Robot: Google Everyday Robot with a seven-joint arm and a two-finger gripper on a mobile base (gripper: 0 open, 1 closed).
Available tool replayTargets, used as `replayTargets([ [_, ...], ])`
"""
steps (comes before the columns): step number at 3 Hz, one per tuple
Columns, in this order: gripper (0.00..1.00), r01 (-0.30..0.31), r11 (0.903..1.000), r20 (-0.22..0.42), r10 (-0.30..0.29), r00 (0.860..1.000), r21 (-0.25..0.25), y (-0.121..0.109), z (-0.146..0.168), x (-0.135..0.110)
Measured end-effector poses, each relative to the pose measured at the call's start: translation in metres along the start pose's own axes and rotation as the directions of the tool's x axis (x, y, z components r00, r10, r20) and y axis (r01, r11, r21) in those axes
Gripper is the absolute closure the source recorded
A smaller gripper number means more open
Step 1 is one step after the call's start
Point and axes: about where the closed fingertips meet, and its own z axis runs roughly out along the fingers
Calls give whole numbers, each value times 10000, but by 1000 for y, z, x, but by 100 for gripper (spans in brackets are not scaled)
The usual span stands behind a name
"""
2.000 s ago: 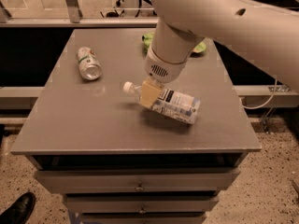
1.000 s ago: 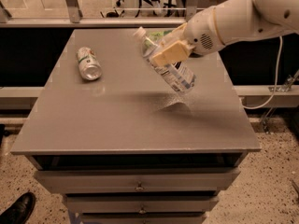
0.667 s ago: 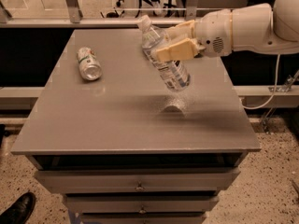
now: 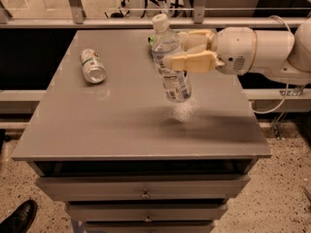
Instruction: Place blue plastic bottle upright
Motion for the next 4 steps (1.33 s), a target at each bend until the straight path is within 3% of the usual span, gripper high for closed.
replayTargets([
  [1, 100, -350, 9985, 1042, 392, 9938, -426, 12, -5, 9],
  [2, 100, -566, 9966, 1508, 652, 9864, -607, 17, -5, 14],
  [4, 43, -219, 9965, 2263, 396, 9733, -802, 36, -5, 40],
])
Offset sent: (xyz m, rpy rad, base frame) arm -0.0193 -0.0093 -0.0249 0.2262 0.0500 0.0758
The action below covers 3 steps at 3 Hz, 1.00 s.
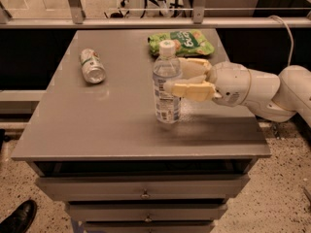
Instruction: Place blue plastic bottle upright
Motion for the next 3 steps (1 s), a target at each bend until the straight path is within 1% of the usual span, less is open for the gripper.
replayTargets([
  [1, 20, 68, 9999, -34, -68, 10000, -76, 5, -2, 8],
  [2, 0, 17, 9999, -199, -19, 9998, -120, 11, -5, 16],
  [3, 0, -61, 10000, -317, 58, 9995, -72, 15, -8, 21],
])
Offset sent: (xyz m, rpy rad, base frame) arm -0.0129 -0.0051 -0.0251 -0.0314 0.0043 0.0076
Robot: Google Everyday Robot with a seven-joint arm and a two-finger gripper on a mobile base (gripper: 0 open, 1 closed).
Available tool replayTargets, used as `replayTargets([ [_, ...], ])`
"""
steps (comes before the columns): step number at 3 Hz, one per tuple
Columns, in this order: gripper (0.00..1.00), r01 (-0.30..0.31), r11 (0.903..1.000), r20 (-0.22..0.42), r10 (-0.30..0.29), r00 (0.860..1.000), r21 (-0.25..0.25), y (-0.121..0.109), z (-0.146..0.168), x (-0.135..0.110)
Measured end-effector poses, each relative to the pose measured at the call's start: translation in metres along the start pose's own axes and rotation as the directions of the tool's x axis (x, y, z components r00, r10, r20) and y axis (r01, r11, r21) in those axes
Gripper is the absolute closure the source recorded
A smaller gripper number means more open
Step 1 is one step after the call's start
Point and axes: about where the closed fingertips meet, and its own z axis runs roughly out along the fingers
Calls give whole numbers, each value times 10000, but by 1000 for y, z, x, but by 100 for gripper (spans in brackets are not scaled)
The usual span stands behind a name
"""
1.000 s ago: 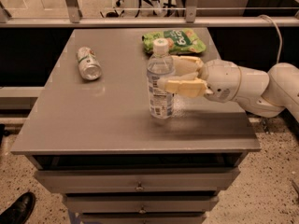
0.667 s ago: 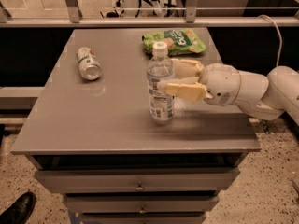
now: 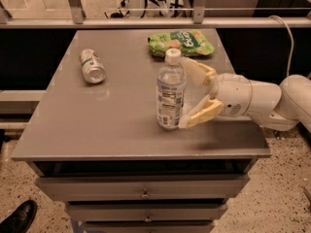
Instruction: Place blue plastic bottle upright
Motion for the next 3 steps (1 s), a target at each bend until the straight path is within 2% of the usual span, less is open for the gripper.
replayTargets([
  [1, 0, 430, 9989, -899, -410, 9951, 204, -4, -30, -9],
  [2, 0, 1068, 9930, -2002, -948, 9752, 501, -15, -75, -26],
  [3, 0, 1195, 9913, -2055, -1060, 9729, 546, -17, -81, -31],
])
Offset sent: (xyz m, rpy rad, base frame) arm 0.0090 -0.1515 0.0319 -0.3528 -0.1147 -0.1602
